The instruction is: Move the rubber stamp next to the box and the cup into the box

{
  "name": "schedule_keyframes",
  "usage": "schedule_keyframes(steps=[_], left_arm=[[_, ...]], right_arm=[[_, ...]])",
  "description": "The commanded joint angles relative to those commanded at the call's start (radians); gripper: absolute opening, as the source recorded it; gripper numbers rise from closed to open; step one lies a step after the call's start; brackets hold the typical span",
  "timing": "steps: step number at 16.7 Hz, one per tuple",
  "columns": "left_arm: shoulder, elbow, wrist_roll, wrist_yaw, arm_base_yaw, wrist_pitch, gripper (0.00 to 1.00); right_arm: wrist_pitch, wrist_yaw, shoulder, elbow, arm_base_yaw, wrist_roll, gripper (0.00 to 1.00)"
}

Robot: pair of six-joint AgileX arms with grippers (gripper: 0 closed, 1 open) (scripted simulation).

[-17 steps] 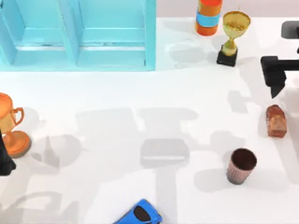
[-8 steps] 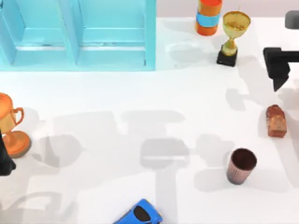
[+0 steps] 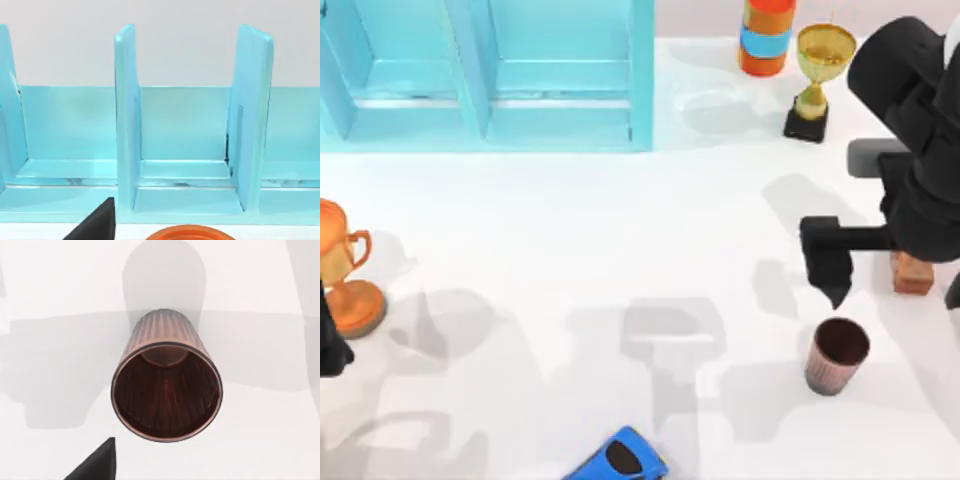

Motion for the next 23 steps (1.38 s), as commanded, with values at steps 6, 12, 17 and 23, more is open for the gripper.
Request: schedule_keyframes(steps=[6,12,17,23], left_arm=[[0.0,0.0,0.0,0.0,0.0,0.0,1.0],[0.0,0.0,0.0,0.0,0.0,0.0,1.0],[0.0,0.0,0.0,0.0,0.0,0.0,1.0],[0.0,0.0,0.0,0.0,0.0,0.0,1.0]], right_arm=[[0.008,-0.002,-0.003,-0.02,0.016,0.018,1.0],[0.184,-0.003,0.041,-0.147,0.02,0.021,1.0],[0.323,-0.002,0.08,-0.248,0.023,0.025,1.0],[0.325,-0.002,0.081,-0.249,0.023,0.025,0.85]])
